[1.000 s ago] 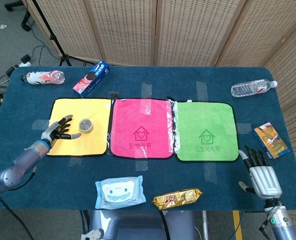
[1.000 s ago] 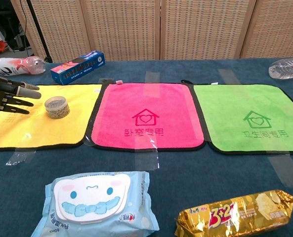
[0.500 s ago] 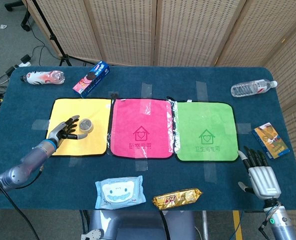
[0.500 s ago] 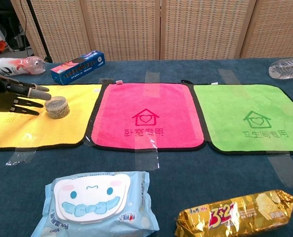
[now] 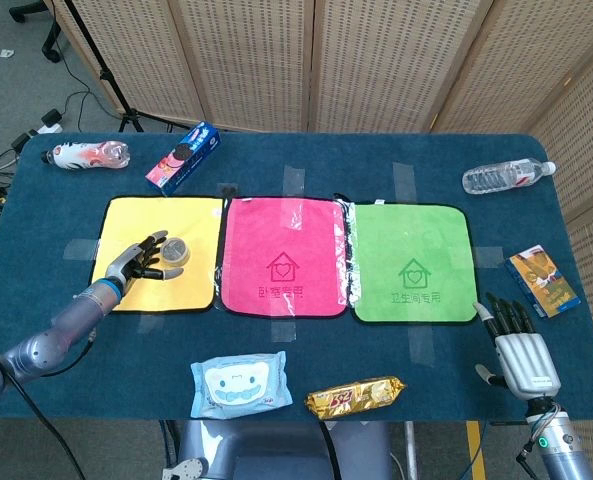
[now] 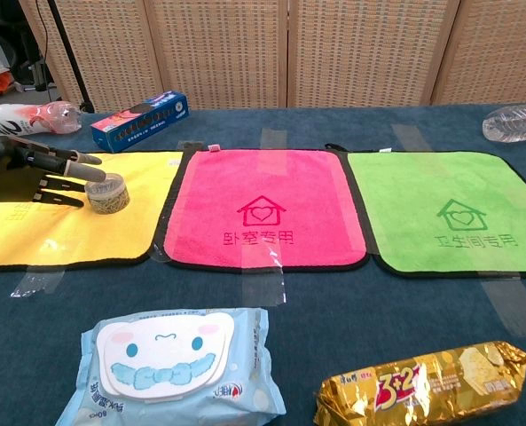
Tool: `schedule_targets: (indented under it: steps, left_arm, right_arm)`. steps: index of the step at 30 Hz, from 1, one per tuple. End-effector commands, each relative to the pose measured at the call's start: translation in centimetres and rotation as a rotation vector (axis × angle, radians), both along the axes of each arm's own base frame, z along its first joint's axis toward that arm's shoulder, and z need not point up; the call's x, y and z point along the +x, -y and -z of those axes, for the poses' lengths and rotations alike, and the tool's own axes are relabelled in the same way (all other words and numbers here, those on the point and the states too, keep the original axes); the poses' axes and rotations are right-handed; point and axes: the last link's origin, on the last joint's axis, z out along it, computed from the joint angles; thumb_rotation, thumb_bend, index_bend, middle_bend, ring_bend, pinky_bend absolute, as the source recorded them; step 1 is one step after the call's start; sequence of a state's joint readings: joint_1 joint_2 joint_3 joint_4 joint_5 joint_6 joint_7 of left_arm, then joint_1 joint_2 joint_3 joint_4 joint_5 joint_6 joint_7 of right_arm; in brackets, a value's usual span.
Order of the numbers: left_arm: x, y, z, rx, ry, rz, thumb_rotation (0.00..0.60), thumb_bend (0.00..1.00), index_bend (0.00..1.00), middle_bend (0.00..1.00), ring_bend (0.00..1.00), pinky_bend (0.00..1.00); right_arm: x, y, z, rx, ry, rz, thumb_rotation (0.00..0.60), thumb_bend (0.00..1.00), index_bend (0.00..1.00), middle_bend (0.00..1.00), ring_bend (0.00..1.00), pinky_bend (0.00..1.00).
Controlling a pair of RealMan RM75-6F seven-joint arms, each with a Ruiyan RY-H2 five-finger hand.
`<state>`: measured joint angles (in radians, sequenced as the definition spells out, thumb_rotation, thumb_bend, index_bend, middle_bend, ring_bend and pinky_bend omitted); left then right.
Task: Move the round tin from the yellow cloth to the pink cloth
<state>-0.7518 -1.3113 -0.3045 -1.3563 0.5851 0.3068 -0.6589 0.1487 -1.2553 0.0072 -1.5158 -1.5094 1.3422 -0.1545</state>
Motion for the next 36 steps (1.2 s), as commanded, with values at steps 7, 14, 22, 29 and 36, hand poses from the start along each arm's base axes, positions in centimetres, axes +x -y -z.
schedule_targets:
  steps: [7, 14, 22, 29, 36]
  left_arm:
    - [1.2, 0.2, 0.8, -0.002, 0.016, 0.033, 0.600, 0.22, 0.00, 0.00, 0.00, 0.00]
    - [2.1, 0.3, 1.3, -0.007, 0.035, 0.046, 0.600, 0.22, 0.00, 0.00, 0.00, 0.00]
    - [3.1, 0.4, 1.9, -0.019, 0.050, 0.063, 0.600, 0.22, 0.00, 0.00, 0.00, 0.01]
    - [4.2, 0.5, 2.5, -0.032, 0.061, 0.085, 0.600, 0.22, 0.00, 0.00, 0.00, 0.00]
    - [5.0, 0.6, 2.9, -0.036, 0.071, 0.096, 0.600, 0.22, 0.00, 0.00, 0.00, 0.00]
  right_arm:
    - [0.0, 0.0, 0.2, 0.008, -0.003, -0.001, 0.600, 0.21, 0.06, 0.00, 0.00, 0.03]
    - [0.0, 0.0, 0.4, 0.017, -0.007, -0.002, 0.600, 0.21, 0.06, 0.00, 0.00, 0.03]
    - [0.0, 0.0, 0.5, 0.020, -0.008, -0.001, 0.600, 0.22, 0.06, 0.00, 0.00, 0.03]
    - [0.0, 0.0, 0.5, 0.021, -0.007, 0.000, 0.600, 0.21, 0.06, 0.00, 0.00, 0.03]
    - [0.0, 0.0, 0.5, 0.022, -0.004, -0.002, 0.600, 0.21, 0.06, 0.00, 0.00, 0.03]
